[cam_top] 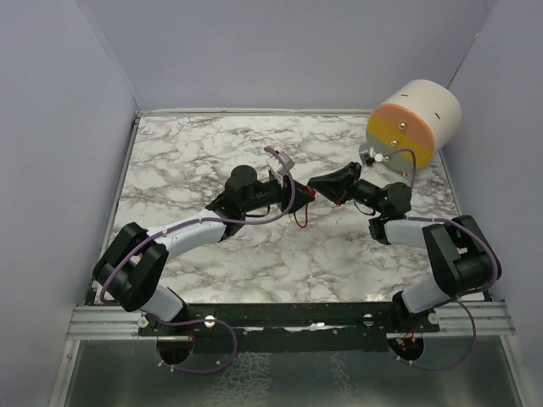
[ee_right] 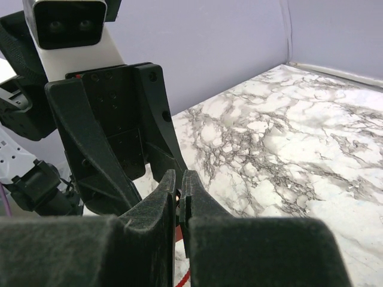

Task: Unlock with the key

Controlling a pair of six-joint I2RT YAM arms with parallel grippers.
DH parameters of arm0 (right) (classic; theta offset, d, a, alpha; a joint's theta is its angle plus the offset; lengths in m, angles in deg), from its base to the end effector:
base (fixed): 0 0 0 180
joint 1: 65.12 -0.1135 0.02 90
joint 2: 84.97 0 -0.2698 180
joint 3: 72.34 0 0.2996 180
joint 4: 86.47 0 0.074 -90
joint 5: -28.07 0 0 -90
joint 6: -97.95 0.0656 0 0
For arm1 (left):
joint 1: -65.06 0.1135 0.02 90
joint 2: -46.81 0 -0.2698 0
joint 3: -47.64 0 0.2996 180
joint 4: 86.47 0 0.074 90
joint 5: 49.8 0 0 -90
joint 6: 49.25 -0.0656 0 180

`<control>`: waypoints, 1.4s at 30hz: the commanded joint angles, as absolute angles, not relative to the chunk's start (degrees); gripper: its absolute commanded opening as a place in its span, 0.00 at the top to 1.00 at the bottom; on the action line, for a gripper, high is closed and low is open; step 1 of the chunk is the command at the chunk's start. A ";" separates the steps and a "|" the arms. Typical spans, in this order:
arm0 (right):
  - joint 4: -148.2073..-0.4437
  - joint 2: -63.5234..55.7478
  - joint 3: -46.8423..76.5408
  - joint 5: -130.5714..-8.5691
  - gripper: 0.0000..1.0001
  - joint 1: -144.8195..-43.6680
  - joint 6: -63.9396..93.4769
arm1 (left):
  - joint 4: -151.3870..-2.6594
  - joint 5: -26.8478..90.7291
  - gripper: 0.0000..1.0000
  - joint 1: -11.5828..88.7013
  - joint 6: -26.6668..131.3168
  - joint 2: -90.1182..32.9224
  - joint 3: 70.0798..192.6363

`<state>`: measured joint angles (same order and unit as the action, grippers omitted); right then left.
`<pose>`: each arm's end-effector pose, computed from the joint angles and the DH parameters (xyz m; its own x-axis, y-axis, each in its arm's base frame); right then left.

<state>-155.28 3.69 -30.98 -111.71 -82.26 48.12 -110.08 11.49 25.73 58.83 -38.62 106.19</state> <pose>0.2959 0.1437 0.2057 -0.2929 0.3456 -0.8915 -0.8902 0.2418 0.3862 0.2872 -0.2760 0.2395 -0.3296 -0.0818 -0.9406 0.8674 0.3672 -0.3359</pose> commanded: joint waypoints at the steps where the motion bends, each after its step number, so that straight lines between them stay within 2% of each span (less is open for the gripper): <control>1: -152.46 0.77 -31.49 -110.73 0.99 -83.05 45.96 | -112.73 20.44 1.00 24.54 58.56 -37.30 106.21; 23: -134.60 -8.02 -32.32 -104.47 0.99 -84.94 38.55 | -112.75 32.90 1.00 23.58 60.64 -33.97 103.28; 37: -133.02 -9.71 -32.68 -103.15 0.98 -85.77 37.49 | -112.55 29.67 1.00 23.49 60.78 -36.21 103.74; 39: -133.45 -10.46 -33.00 -102.45 0.92 -85.75 37.53 | -112.37 28.07 1.00 23.49 61.07 -37.10 103.82; 42: -133.11 -11.69 -33.25 -100.28 0.66 -85.71 38.35 | -111.87 26.23 1.00 23.49 61.38 -38.55 103.67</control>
<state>-132.70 -8.52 -32.23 -102.05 -85.21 38.04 -110.78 23.23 21.88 61.02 -36.32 103.39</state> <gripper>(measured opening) 0.204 0.398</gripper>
